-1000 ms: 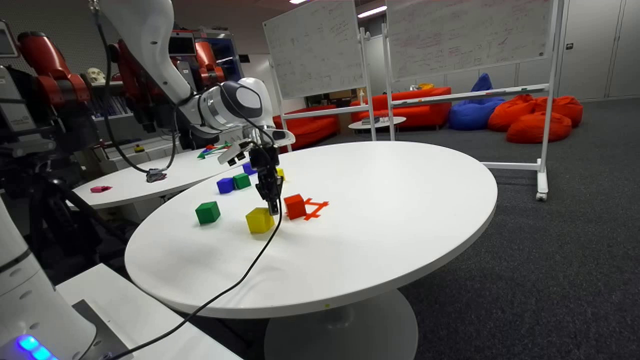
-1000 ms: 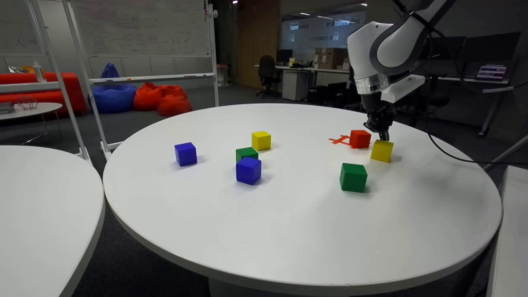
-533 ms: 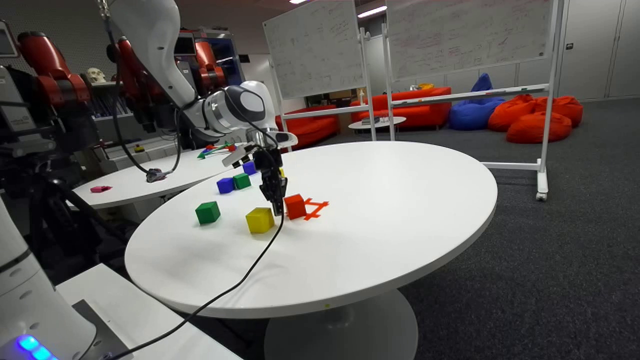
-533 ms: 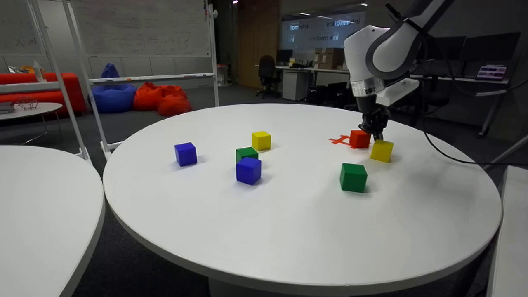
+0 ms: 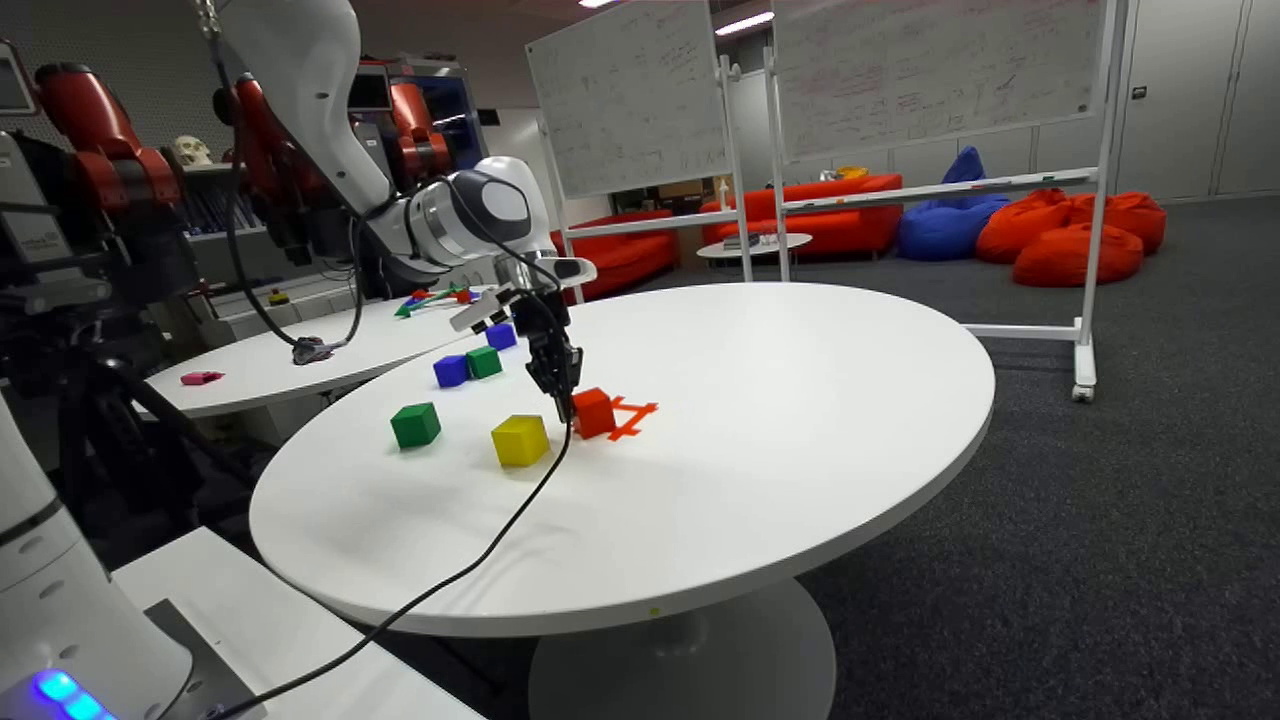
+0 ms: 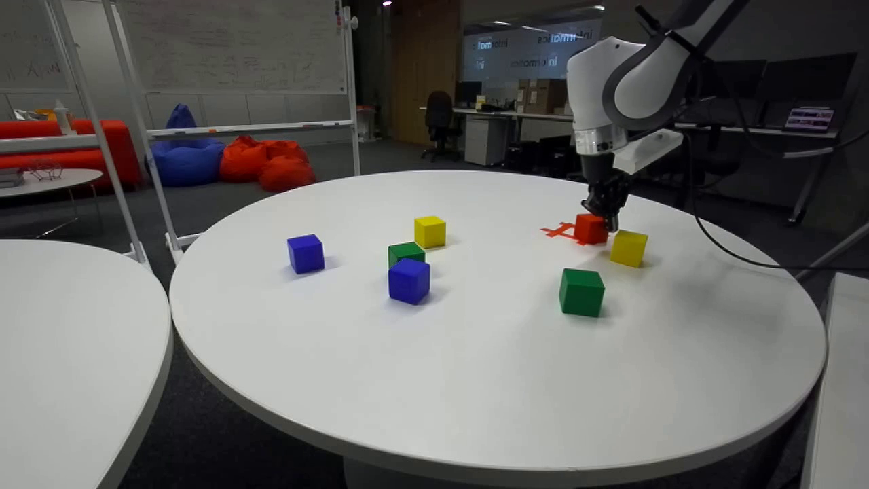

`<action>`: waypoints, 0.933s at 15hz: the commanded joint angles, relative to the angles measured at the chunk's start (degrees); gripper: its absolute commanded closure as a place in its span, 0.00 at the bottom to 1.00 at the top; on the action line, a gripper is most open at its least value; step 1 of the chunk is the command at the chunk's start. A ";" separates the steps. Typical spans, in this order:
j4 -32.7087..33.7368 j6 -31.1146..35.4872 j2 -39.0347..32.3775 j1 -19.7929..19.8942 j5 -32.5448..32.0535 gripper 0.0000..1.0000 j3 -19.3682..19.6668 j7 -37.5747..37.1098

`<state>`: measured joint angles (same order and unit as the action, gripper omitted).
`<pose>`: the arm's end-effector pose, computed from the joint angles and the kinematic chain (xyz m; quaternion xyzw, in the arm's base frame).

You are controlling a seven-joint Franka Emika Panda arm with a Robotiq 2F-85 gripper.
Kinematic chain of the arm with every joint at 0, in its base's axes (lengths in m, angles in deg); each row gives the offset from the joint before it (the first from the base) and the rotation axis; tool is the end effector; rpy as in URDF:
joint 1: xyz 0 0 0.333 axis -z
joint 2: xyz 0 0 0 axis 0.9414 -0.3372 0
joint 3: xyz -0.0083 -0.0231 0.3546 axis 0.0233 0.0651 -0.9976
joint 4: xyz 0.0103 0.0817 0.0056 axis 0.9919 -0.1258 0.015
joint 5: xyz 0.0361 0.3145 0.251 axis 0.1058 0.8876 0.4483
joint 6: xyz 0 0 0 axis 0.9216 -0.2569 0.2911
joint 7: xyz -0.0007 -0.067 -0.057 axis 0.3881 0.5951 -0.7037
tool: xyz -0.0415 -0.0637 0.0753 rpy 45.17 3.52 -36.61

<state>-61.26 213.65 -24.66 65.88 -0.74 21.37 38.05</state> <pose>0.5415 -0.0447 0.2198 0.9827 -0.1006 -0.0732 0.1373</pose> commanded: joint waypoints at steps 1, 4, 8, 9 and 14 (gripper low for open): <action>-0.27 1.88 0.21 -0.19 -2.04 1.00 0.63 -0.44; -0.44 3.40 0.24 -0.37 -3.41 1.00 0.96 -0.89; -0.68 4.79 0.38 -0.63 -4.87 1.00 1.37 -1.35; -0.79 5.34 0.43 -0.70 -5.33 1.00 1.50 -1.61; -1.01 7.57 0.46 -1.03 -7.15 1.00 2.06 -2.14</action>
<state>-61.26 218.94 -24.66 65.75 -5.73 22.15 37.76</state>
